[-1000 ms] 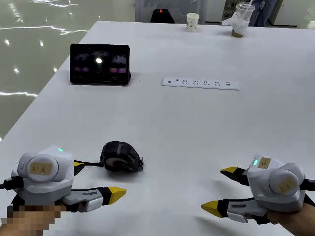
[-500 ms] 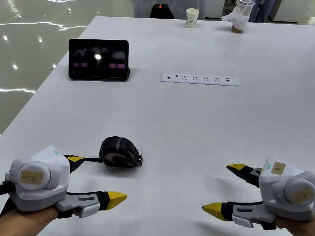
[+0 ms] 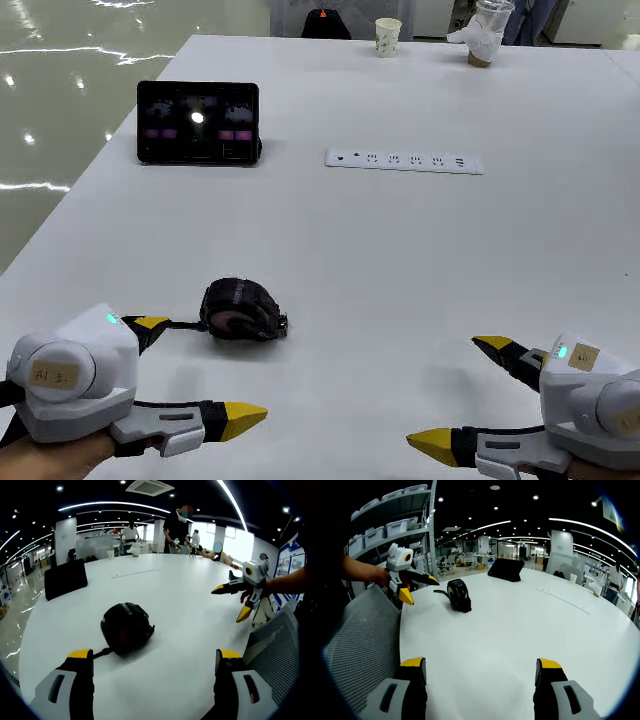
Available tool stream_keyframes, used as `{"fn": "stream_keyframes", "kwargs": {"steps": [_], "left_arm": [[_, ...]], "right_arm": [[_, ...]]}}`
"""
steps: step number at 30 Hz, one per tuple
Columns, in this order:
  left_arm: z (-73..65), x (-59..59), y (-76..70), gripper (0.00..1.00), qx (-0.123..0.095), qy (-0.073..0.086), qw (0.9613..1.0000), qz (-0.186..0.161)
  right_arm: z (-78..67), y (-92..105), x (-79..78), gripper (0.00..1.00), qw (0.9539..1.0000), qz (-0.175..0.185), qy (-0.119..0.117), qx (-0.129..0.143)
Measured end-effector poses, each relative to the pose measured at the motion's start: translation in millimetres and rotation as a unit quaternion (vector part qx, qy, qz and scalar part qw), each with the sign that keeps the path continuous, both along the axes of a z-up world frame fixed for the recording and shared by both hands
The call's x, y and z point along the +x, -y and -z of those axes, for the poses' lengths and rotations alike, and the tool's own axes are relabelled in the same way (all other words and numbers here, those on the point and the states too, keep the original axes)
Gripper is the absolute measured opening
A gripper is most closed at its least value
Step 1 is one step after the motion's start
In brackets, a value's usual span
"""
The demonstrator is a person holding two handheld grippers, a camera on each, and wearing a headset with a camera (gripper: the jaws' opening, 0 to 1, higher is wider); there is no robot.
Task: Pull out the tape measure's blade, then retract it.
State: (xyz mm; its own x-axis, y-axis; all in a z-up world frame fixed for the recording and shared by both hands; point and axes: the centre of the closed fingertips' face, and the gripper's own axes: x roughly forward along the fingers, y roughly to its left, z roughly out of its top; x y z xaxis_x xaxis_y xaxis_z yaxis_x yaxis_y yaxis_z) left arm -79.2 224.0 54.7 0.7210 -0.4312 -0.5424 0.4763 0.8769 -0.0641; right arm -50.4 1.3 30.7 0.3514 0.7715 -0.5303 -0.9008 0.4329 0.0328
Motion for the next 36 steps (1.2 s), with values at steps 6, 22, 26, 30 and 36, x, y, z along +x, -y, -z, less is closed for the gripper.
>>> {"fn": "stream_keyframes", "kwargs": {"steps": [6, 22, 26, 30, 36], "left_arm": [[-2.6, -3.6, 6.7, 0.99, 0.007, 0.014, 0.9997, 0.018], [-8.3, -4.2, 7.4, 0.99, 0.002, 0.021, 0.9996, 0.018], [-8.5, -5.0, 5.1, 0.99, 0.0, 0.02, 0.9997, 0.014], [-10.4, -4.7, 2.0, 0.99, 0.0, 0.024, 0.9997, 0.008], [-12.2, -6.1, 1.0, 0.99, -0.005, 0.026, 0.9996, 0.006]], "right_arm": [[-2.1, 3.2, -0.6, 0.98, 0.9999, 0.006, 0.013, 0.0], [-10.2, 2.2, 0.6, 0.99, 0.9996, 0.013, 0.016, 0.018], [-11.1, 2.4, 1.2, 0.99, 0.9996, 0.014, 0.015, 0.02], [-9.8, 3.5, 0.7, 0.99, 0.9997, 0.014, 0.013, 0.016], [-10.9, 3.9, 0.8, 0.99, 0.9997, 0.014, 0.013, 0.017]]}}
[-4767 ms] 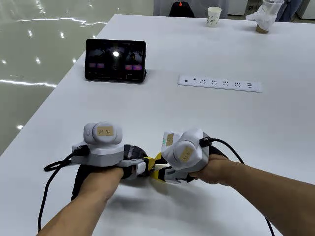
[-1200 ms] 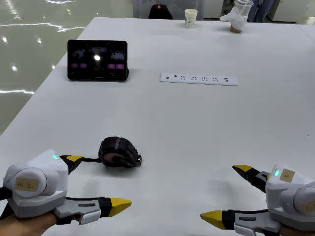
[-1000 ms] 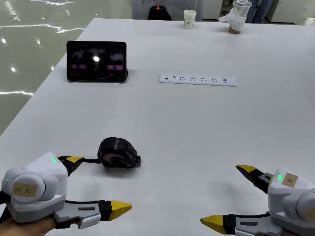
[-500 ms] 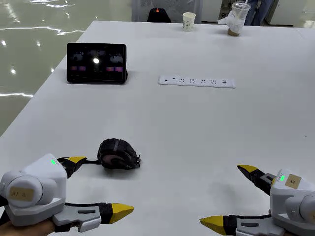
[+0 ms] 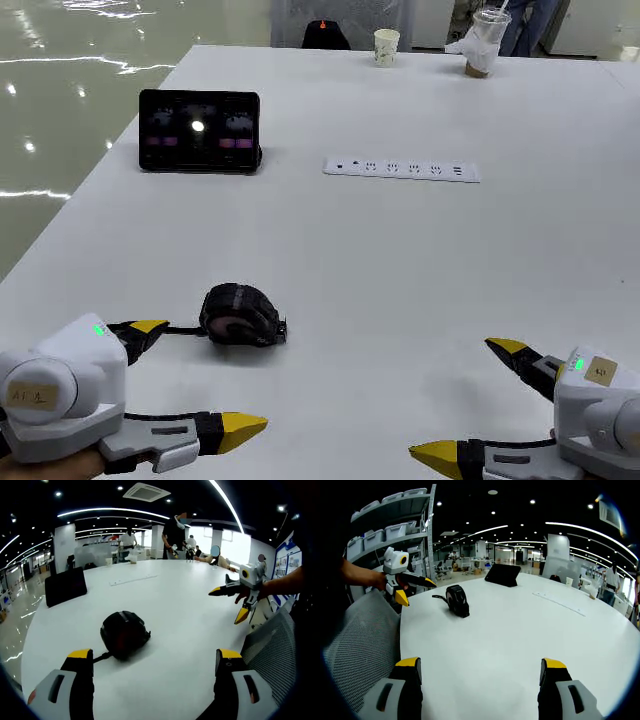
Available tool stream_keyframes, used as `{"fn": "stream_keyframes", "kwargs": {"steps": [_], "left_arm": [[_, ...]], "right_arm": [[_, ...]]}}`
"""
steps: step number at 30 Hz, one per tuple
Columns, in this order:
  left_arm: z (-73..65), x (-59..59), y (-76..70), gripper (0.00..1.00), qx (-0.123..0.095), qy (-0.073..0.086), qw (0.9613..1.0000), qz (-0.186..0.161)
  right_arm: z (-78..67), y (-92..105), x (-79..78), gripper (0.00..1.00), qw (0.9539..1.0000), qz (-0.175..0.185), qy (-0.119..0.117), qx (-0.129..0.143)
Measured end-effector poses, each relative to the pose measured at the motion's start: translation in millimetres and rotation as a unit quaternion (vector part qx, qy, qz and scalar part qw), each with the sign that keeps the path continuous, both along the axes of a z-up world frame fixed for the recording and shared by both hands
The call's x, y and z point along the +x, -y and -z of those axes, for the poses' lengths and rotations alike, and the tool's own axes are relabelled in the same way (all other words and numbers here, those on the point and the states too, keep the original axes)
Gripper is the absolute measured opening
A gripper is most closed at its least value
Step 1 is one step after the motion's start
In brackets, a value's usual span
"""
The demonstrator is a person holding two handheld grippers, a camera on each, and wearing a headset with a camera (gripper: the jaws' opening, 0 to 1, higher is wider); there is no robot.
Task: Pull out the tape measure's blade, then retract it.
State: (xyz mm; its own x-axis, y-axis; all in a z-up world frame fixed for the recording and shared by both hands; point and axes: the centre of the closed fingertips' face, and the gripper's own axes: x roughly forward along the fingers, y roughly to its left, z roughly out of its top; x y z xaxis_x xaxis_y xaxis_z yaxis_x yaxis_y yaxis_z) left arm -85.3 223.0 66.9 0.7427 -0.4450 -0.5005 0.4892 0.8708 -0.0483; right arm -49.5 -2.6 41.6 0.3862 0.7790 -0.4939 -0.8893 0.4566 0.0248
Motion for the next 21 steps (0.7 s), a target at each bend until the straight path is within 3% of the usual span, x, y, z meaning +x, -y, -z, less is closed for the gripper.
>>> {"fn": "stream_keyframes", "kwargs": {"steps": [21], "left_arm": [[-1.3, 2.1, -3.5, 0.99, -0.006, 0.0, 1.0, -0.001]], "right_arm": [[1.0, 3.5, -0.5, 0.99, 1.0, 0.001, -0.002, -0.005]]}}
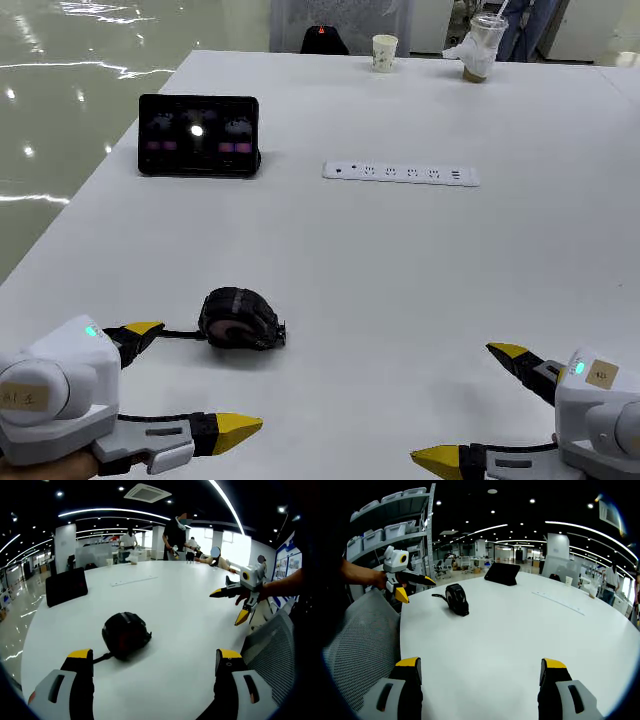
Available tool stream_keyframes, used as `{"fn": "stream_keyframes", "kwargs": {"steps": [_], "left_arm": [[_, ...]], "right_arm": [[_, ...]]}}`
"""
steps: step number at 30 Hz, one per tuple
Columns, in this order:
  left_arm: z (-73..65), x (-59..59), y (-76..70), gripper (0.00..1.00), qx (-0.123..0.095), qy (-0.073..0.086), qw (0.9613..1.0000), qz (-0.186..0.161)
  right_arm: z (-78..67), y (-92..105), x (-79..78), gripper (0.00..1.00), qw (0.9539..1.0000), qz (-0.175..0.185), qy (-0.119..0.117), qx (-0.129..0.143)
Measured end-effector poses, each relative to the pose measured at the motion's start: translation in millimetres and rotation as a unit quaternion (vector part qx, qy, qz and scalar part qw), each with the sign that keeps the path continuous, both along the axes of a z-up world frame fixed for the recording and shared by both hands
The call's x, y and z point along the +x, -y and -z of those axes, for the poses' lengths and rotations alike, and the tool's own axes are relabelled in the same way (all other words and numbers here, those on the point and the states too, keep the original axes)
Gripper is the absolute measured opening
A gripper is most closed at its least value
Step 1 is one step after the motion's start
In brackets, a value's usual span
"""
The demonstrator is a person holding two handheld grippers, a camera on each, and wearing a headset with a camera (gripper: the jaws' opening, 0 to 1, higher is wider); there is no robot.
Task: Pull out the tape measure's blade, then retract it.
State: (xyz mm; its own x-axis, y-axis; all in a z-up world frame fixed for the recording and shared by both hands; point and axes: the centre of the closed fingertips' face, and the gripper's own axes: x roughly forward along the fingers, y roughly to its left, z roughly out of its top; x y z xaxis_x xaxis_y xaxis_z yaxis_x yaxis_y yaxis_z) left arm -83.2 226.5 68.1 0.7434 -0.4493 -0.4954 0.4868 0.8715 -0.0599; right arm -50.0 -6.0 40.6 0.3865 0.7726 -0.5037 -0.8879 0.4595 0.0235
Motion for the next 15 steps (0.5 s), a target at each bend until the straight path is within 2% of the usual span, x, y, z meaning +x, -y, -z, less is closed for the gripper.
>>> {"fn": "stream_keyframes", "kwargs": {"steps": [3, 6, 9, 15], "left_arm": [[-1.0, 1.5, -0.8, 0.99, 0.002, 0.004, 1.0, -0.003], [-2.5, 1.7, 0.8, 0.98, -0.008, 0.004, 1.0, -0.003], [-2.7, 0.8, 2.0, 0.99, -0.002, 0.003, 1.0, -0.002], [-2.7, -0.6, 3.4, 0.99, -0.004, 0.002, 1.0, 0.0]], "right_arm": [[-0.3, 0.4, 0.4, 0.99, 1.0, 0.0, 0.0, 0.0], [-0.8, 0.3, 0.4, 0.99, 1.0, 0.0, 0.0, 0.001], [-0.3, 0.4, -0.2, 0.99, 1.0, 0.0, 0.0, -0.001], [-0.4, 0.6, -0.5, 0.99, 1.0, -0.001, 0.0, 0.0]]}}
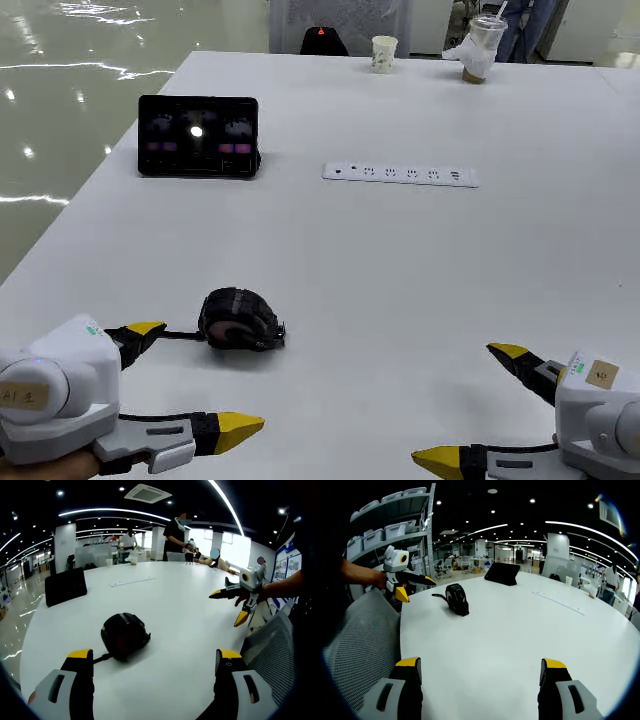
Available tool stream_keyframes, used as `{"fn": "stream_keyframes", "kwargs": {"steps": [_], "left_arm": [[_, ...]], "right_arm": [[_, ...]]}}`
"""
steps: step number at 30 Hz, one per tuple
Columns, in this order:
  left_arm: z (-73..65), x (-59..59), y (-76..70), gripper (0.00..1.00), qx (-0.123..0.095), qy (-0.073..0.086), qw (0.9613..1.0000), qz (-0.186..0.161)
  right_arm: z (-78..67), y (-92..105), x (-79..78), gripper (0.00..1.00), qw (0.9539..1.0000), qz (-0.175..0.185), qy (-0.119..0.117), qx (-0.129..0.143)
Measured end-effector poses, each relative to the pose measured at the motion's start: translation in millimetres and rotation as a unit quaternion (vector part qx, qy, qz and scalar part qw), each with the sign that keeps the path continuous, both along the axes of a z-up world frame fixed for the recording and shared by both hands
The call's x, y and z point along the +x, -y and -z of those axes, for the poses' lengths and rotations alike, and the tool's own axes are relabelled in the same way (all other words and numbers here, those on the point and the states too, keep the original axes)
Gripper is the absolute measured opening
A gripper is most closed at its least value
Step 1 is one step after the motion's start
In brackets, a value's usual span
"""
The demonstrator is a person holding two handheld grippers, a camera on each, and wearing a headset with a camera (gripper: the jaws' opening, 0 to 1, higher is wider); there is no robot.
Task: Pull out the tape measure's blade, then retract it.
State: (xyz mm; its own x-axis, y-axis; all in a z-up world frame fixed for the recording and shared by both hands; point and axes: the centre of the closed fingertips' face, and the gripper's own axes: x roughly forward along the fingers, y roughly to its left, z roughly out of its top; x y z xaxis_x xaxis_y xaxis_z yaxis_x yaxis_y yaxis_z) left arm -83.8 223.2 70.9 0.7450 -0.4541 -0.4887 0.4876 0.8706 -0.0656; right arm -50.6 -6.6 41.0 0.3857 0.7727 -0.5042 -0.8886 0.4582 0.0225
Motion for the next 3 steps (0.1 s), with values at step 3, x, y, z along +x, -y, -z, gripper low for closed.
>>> {"fn": "stream_keyframes", "kwargs": {"steps": [3], "left_arm": [[-0.2, -0.4, 0.3, 0.99, 0.0, 0.0, 1.0, 0.001]], "right_arm": [[-0.3, 0.1, 0.3, 0.99, 1.0, 0.0, 0.0, 0.0]]}}
